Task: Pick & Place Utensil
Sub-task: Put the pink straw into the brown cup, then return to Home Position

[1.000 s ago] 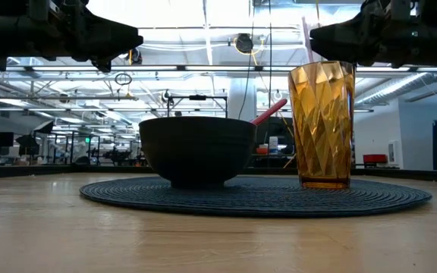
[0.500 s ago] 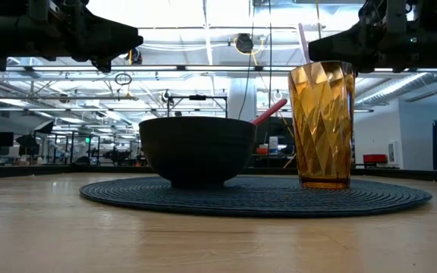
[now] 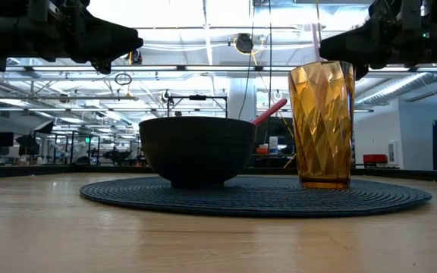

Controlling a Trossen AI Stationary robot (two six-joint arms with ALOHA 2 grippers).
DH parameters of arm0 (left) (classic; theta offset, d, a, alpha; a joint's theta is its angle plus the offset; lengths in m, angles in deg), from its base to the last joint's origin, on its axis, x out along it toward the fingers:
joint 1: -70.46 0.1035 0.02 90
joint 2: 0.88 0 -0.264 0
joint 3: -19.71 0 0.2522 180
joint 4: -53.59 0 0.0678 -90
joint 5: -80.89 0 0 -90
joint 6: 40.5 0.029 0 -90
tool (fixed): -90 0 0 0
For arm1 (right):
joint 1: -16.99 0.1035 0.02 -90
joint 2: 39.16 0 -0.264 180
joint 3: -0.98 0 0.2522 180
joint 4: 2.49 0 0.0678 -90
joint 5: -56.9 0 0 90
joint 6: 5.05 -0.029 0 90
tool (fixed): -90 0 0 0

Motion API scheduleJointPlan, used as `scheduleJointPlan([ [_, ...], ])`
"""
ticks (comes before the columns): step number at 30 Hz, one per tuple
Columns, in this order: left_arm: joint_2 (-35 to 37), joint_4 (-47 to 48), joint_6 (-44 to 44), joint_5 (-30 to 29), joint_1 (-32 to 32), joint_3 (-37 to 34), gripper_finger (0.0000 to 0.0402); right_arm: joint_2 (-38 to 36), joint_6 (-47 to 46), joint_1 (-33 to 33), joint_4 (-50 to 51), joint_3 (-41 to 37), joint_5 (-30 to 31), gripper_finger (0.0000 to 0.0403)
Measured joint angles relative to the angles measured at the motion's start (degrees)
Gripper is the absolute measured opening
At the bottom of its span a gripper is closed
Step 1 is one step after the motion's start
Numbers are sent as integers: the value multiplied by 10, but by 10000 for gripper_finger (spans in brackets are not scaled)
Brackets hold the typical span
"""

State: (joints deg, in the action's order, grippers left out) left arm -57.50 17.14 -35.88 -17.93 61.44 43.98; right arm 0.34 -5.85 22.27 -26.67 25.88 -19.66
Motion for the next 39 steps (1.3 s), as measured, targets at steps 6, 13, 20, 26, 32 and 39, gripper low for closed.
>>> scheduleJointPlan([
  [6, 0, 0, 5, -1, 0, 0, 122, -54, 0, 0, 67, 0, 0, 131],
  [13, 0, 0, 9, -2, 0, 0, 122, -70, -9, 0, 109, 0, 0, 130],
  [20, 0, 6, 7, -4, 0, 0, 122, -82, 0, 1, 138, 0, -46, 130],
  [26, 0, 60, 41, -14, 0, 1, 122, -107, 10, 1, 168, 0, -45, 130],
  [32, 1, 65, 23, -27, 27, -7, 122, -144, 34, 1, 248, 0, -45, 130],
  [39, 30, -21, 16, 28, 57, -73, 122, -193, 45, 1, 288, 0, -46, 130],
])
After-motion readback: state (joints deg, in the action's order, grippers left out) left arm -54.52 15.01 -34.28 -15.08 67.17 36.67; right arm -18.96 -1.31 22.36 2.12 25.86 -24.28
